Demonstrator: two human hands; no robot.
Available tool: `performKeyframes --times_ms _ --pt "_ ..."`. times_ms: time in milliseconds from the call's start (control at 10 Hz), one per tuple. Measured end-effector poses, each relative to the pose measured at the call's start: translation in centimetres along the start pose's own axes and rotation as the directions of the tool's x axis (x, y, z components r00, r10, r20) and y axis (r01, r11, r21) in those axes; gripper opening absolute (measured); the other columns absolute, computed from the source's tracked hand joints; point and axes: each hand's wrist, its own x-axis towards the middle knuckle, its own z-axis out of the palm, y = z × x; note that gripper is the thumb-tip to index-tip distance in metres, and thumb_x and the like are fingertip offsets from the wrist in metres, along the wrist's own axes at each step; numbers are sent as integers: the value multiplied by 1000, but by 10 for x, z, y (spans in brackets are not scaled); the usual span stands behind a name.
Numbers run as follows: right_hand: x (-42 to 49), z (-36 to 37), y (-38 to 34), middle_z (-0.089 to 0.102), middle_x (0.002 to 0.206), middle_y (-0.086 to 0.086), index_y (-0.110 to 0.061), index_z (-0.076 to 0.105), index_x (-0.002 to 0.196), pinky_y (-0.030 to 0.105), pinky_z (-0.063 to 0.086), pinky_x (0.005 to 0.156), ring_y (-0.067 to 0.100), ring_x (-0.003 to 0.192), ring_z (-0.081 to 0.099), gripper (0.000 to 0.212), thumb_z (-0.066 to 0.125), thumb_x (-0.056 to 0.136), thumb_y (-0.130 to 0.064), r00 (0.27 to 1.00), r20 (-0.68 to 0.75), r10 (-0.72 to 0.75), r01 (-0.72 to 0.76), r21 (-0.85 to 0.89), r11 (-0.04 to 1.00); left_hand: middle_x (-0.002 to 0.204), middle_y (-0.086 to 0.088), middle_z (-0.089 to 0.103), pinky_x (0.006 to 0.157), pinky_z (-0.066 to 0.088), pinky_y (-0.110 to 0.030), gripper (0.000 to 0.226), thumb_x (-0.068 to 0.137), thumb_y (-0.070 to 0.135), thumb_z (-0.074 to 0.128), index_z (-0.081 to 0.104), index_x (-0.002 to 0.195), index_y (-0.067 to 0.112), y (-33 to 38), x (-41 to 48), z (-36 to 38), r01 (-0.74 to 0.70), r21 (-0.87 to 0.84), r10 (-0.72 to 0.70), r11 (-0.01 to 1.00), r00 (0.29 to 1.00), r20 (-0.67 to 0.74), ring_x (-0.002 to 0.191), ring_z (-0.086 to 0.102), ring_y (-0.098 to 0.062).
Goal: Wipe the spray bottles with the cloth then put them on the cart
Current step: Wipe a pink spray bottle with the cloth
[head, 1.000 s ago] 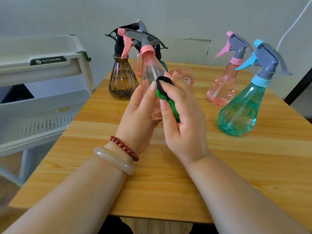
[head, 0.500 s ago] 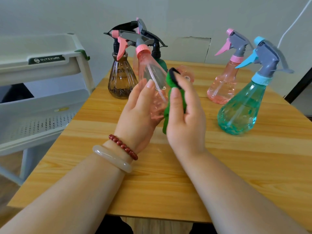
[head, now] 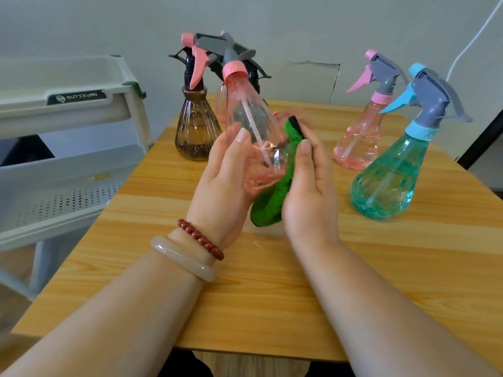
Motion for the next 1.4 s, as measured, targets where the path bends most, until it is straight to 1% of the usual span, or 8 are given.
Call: performKeyframes --times_ms 200,400,700,800,1000,1100,1200,1400 --pt "2 -2 -1 48 122 -30 -25 49 126 3 31 97 -22 117 43 26 41 104 -13 983 23 -184 186 -78 980 135 -2 60 100 51 -47 77 86 62 55 34 151 27 -2 0 0 -70 171 73 983 997 -14 121 62 -18" --pt "-1 -3 -1 52 139 14 -1 56 128 37 34 115 25 138 42 31 46 99 -9 866 188 -464 495 -193 847 135 -9 61 95 54 -42 55 97 30 48 32 149 23 3 -2 3 -35 -108 45 994 995 91 121 62 -25" --pt "-1 2 3 52 117 -27 -11 58 126 1 32 95 -24 113 45 28 42 103 -15 988 -66 -143 134 -122 983 122 0 65 78 59 -23 52 103 24 50 28 151 18 1 -6 7 -67 49 66 997 998 22 102 70 -5" --pt "-4 4 -1 56 136 7 -1 58 126 28 37 112 16 134 47 31 44 101 -10 942 53 -331 335 -173 926 115 13 61 70 52 -9 56 98 30 52 32 149 18 -2 -9 9 -93 65 93 994 996 -11 92 67 10" --pt "5 -2 6 64 120 -14 -14 64 120 13 40 101 -6 117 55 34 40 101 -28 997 -73 -41 38 -33 999 112 9 73 81 58 -31 63 95 25 52 25 152 18 3 -2 4 -85 63 84 994 996 23 107 69 -19" --pt "0 -3 2 60 131 -2 -6 61 127 19 38 107 2 128 50 34 42 103 -19 985 5 -173 172 -155 973 98 31 70 72 56 -19 51 105 15 44 24 152 16 1 -3 7 -104 128 102 986 995 20 97 70 -4" --pt "-7 5 0 55 138 5 -5 59 128 30 36 113 15 136 45 31 43 102 -12 938 124 -325 344 -192 919 113 16 72 79 57 -26 52 103 24 49 29 151 20 2 -3 4 -56 78 57 995 998 -9 102 70 -7" --pt "5 -3 6 57 112 -30 -28 61 121 0 35 91 -20 110 50 27 38 106 -24 997 -53 63 -65 -47 997 130 -5 65 97 54 -48 67 90 34 58 31 150 22 0 -3 7 -70 37 69 997 998 10 118 64 -23"
